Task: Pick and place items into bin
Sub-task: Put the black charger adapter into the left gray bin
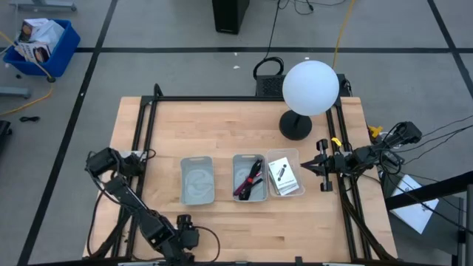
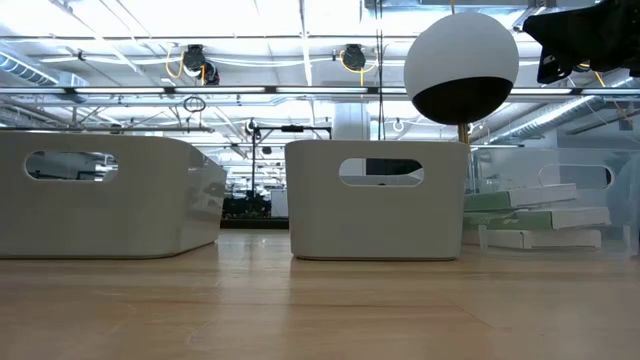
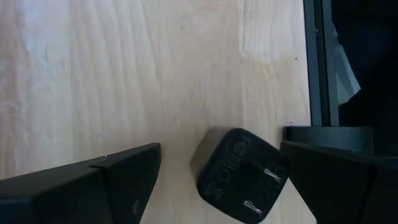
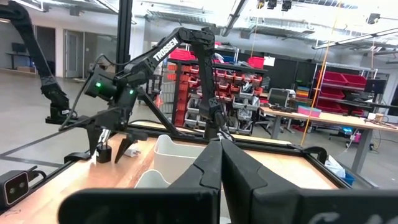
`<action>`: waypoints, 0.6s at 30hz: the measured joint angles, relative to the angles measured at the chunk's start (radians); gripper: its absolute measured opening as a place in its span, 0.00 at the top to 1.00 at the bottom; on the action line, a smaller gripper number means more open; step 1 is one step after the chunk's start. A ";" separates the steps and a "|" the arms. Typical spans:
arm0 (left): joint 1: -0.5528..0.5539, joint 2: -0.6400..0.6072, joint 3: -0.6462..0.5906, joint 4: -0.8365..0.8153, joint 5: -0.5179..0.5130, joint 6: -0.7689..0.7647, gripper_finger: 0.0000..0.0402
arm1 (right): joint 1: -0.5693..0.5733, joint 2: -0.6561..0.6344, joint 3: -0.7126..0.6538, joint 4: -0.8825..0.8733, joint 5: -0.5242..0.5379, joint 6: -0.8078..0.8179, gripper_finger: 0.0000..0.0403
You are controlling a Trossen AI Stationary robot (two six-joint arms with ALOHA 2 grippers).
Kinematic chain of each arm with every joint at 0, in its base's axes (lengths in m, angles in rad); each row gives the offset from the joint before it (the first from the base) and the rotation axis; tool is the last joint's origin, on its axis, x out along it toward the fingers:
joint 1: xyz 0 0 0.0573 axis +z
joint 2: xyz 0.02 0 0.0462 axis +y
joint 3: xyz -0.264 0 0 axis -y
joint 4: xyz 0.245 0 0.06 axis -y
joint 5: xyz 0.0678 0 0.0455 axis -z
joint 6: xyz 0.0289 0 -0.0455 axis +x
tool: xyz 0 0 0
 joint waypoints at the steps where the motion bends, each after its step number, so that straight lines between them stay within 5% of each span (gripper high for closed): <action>1: 0.000 0.001 0.001 -0.002 0.008 0.000 0.17 | 0.000 0.000 0.000 0.000 0.000 0.000 1.00; 9: -0.002 0.002 0.002 -0.020 0.026 0.018 0.20 | 0.000 0.000 0.000 0.000 0.000 -0.001 1.00; 18: -0.001 0.004 0.001 -0.015 0.044 0.033 0.57 | 0.000 0.000 0.000 0.000 0.000 -0.003 1.00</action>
